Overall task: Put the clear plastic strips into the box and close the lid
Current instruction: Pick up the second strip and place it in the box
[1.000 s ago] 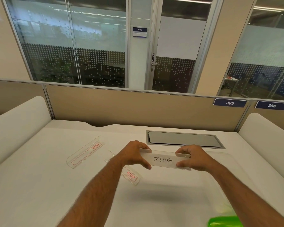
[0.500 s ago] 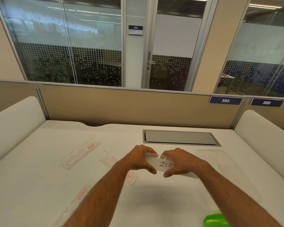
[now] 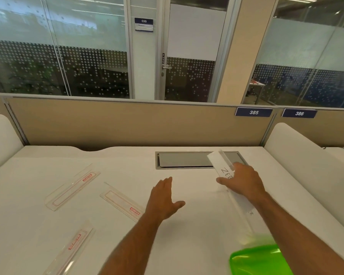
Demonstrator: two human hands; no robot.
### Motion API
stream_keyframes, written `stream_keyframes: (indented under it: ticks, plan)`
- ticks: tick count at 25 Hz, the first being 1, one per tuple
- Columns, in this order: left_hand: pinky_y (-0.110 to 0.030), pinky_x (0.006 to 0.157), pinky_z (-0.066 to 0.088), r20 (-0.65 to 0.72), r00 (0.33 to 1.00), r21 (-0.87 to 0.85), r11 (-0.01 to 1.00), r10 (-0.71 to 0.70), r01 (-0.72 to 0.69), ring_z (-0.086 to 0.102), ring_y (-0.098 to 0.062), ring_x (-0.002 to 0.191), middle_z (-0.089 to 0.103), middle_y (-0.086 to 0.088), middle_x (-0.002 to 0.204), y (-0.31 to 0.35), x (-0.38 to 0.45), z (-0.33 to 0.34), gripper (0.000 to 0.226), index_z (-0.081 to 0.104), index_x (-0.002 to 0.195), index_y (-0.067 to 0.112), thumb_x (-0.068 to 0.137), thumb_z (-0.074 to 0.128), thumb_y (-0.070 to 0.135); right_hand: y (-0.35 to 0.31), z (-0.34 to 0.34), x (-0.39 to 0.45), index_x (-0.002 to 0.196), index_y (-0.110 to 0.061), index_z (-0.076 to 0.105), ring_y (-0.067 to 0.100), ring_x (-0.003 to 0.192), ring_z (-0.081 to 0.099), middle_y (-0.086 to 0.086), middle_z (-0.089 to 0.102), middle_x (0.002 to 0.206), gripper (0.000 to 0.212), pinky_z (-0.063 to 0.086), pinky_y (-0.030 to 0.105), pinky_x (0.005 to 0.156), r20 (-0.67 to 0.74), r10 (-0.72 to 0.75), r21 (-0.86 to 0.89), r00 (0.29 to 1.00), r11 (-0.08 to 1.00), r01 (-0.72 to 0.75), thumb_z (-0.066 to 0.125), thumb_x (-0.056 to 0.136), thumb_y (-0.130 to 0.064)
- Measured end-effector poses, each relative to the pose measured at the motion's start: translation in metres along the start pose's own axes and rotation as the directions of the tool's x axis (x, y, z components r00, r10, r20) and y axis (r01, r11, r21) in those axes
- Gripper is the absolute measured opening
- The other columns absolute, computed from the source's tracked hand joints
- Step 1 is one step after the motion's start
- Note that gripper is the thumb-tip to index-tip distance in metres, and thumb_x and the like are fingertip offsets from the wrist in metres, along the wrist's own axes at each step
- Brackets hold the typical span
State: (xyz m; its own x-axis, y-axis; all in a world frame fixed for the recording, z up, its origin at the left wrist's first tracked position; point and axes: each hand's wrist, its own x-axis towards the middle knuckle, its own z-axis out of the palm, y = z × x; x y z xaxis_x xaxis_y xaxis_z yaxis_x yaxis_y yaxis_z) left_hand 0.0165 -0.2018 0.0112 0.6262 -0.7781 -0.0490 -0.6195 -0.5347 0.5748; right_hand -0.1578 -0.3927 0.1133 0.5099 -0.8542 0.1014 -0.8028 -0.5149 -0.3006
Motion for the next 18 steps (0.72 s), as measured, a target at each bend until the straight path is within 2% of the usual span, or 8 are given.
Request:
stream_keyframes:
  ticks: [3,6,10,12,15,18]
  plan:
    - [-0.045,0.125,0.007,0.060,0.998,0.102,0.995,0.006,-0.012,0.002,-0.024,0.154,0.007,-0.003,0.167,-0.016,-0.002,0.028,0.100,0.004,0.156,0.018,0.085,0.058,0.064,0.029,-0.001,0.005,0.113,-0.016,0.059,0.029,0.090,0.064,0.007,0.066,0.106,0.071,0.044,0.030,0.064,-0.042,0.141,-0.046,0.989,0.989,-0.143,0.075,0.062,-0.063]
    - [-0.046,0.124,0.000,0.107,0.994,0.227,0.973,0.006,-0.030,-0.005,-0.025,0.154,0.000,-0.005,0.167,-0.031,-0.004,0.053,0.102,0.000,0.157,0.016,0.085,0.048,0.071,0.052,0.010,0.005,0.105,-0.013,0.060,0.030,0.090,0.064,0.006,0.063,0.094,0.068,0.048,0.031,0.065,0.004,0.235,-0.076,0.972,0.969,-0.234,0.076,0.062,-0.062]
    - [-0.047,0.122,-0.009,0.074,0.997,0.349,0.936,0.029,-0.053,-0.012,-0.025,0.153,-0.009,-0.007,0.167,-0.045,-0.007,0.077,0.103,-0.004,0.157,0.016,0.079,0.010,0.083,0.067,0.034,0.001,0.101,-0.013,0.059,0.027,0.082,0.063,0.005,0.063,0.092,0.069,0.049,0.030,0.062,0.154,0.301,-0.074,0.941,0.953,-0.292,0.079,0.058,-0.064]
    - [-0.046,0.120,-0.015,0.034,0.997,0.392,0.916,0.072,-0.080,-0.014,-0.024,0.153,-0.011,-0.006,0.166,-0.050,-0.009,0.083,0.105,-0.005,0.157,0.017,0.076,-0.002,0.084,0.068,0.048,-0.001,0.101,-0.013,0.057,0.027,0.085,0.065,0.005,0.063,0.092,0.069,0.049,0.029,0.062,0.204,0.310,-0.073,0.928,0.951,-0.302,0.081,0.057,-0.061]
    - [-0.045,0.117,-0.019,-0.015,0.994,0.378,0.921,0.105,-0.092,-0.011,-0.024,0.153,-0.007,-0.004,0.166,-0.052,-0.008,0.084,0.104,-0.001,0.157,0.018,0.078,0.002,0.085,0.065,0.067,0.000,0.100,-0.013,0.060,0.030,0.091,0.065,0.004,0.059,0.090,0.060,0.049,0.029,0.066,0.248,0.305,-0.101,0.920,0.952,-0.288,0.078,0.059,-0.053]
    - [-0.046,0.117,-0.020,0.002,0.995,0.400,0.912,0.099,-0.091,-0.016,-0.022,0.152,-0.013,-0.003,0.166,-0.053,-0.007,0.084,0.103,-0.006,0.156,0.019,0.078,0.001,0.086,0.063,0.080,0.001,0.102,-0.013,0.061,0.030,0.096,0.064,0.007,0.064,0.102,0.049,0.052,0.031,0.073,0.288,0.307,-0.149,0.907,0.950,-0.275,0.074,0.066,-0.043]
